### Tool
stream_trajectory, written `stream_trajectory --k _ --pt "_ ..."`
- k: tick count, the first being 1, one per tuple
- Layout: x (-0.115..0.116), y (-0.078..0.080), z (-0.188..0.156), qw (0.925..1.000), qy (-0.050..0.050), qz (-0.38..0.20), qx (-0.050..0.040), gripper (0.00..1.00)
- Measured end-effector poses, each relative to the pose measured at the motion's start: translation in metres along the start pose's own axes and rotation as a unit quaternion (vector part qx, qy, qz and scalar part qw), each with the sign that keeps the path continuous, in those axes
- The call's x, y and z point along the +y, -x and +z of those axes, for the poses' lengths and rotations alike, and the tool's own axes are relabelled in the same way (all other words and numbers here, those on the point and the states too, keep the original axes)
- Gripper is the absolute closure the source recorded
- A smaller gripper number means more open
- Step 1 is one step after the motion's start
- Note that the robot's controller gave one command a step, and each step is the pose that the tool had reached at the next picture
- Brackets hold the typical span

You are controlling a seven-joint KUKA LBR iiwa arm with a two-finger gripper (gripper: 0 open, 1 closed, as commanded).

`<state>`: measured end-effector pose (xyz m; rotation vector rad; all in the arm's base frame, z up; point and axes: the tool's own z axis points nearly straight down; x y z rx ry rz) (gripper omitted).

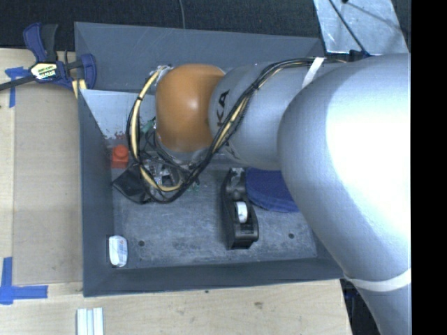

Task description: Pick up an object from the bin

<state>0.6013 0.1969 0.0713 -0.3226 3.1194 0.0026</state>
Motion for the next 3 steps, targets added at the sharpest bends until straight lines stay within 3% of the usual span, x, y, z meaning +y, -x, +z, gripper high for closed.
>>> stream_trajectory --k 1,2,3 --pt "-0.008 0.001 -0.047 1.0 0.0 -0.004 -0.0017 1.0" --pt "-0.004 -0.012 -0.121 1.0 0.0 -0.004 -0.0029 1.0" --pt "0.029 -0.015 -0.213 1.0 0.001 0.007 -0.0038 1.0"
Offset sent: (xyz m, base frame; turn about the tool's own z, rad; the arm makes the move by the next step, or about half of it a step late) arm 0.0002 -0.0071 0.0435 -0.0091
